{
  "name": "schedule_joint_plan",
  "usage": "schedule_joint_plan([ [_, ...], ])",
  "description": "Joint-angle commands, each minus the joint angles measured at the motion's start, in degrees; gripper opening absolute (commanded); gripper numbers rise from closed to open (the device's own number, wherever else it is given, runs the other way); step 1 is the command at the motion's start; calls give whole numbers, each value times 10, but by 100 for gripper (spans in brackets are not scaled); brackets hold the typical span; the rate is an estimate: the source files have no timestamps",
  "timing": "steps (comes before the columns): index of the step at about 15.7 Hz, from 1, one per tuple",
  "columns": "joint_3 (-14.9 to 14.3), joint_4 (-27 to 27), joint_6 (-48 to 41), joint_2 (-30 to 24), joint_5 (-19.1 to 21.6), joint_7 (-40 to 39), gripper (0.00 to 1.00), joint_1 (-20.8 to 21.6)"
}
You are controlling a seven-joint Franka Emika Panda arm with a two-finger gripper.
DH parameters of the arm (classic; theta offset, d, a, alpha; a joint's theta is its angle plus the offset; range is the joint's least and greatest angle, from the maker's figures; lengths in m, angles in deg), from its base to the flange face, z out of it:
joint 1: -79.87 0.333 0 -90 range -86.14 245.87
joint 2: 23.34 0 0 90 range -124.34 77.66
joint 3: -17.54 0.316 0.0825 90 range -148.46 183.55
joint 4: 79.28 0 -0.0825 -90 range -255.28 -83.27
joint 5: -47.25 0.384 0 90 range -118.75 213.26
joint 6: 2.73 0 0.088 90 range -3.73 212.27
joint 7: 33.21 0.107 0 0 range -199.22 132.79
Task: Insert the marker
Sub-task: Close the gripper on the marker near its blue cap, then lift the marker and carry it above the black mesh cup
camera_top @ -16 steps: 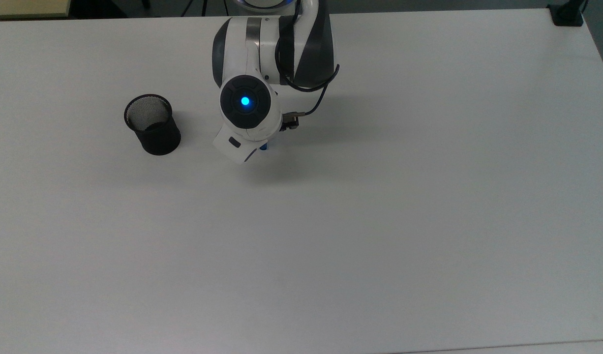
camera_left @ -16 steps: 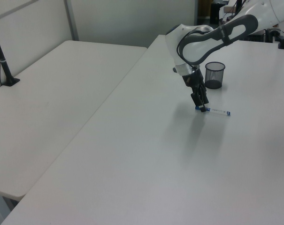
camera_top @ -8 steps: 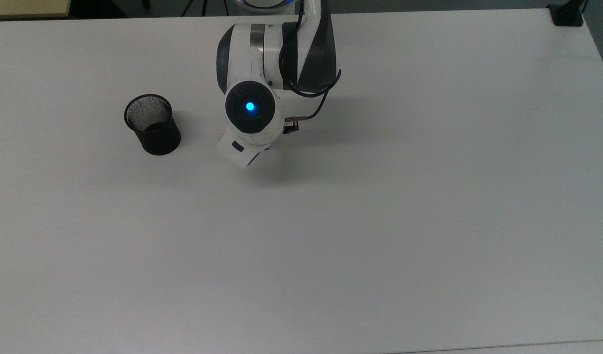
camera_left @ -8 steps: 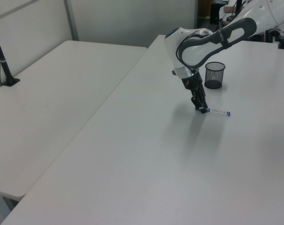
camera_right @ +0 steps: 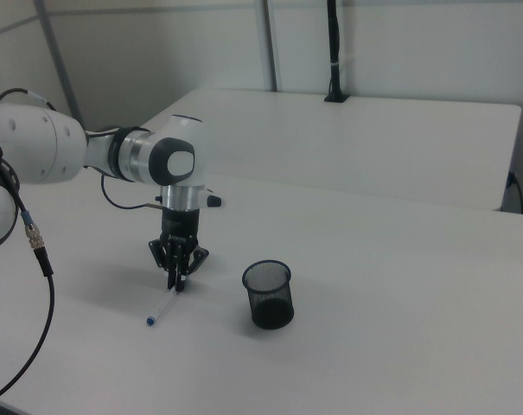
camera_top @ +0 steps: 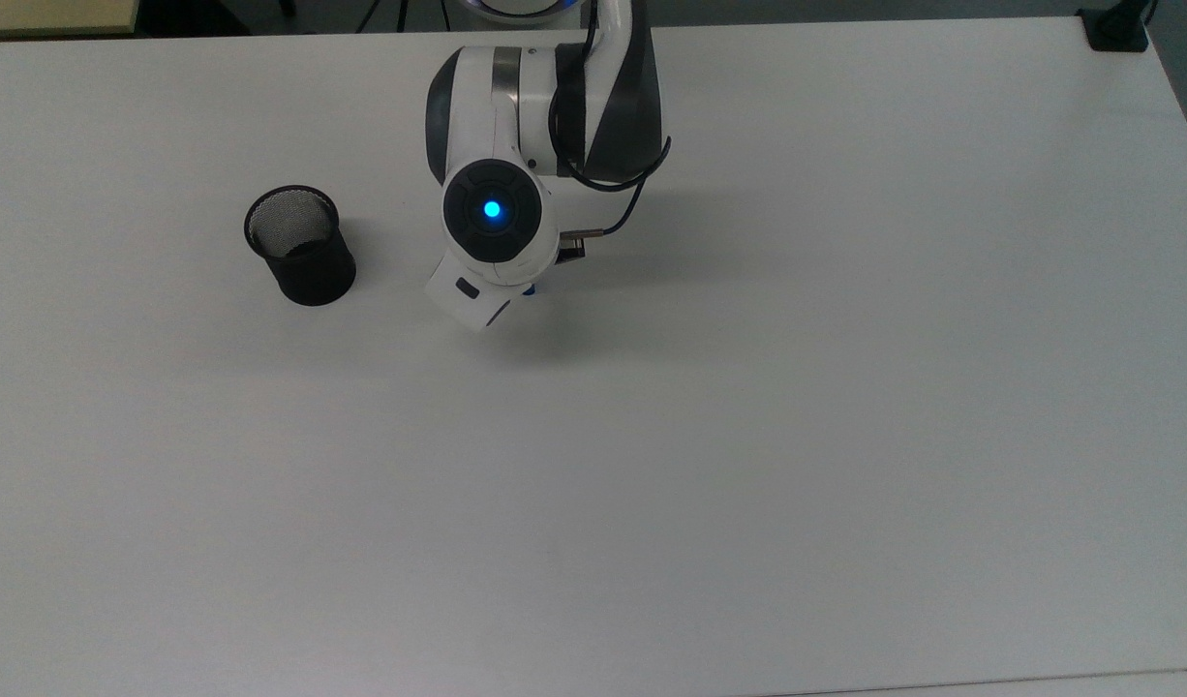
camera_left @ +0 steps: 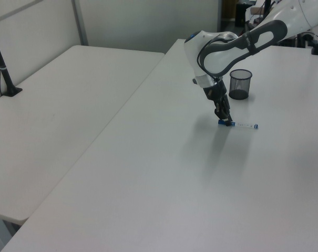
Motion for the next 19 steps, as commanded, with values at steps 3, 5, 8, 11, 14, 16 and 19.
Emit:
schedule_joint_plan([
  [3,-4,-4,4,-9,-4,-5,5,8],
  [5,-4,-1,-10,-21,-4,-5,5,7],
  [8,-5,0,-22,-44,-5,-5,5,5],
  [11,-9,1,-42,-74,-5,-11,5,1],
  [14,-10,1,-60,-125,-5,-12,5,-12],
  [16,-10,1,-65,-159,-5,-18,5,-27],
  [19,-10,8,-75,-201,-5,-20,5,-54],
])
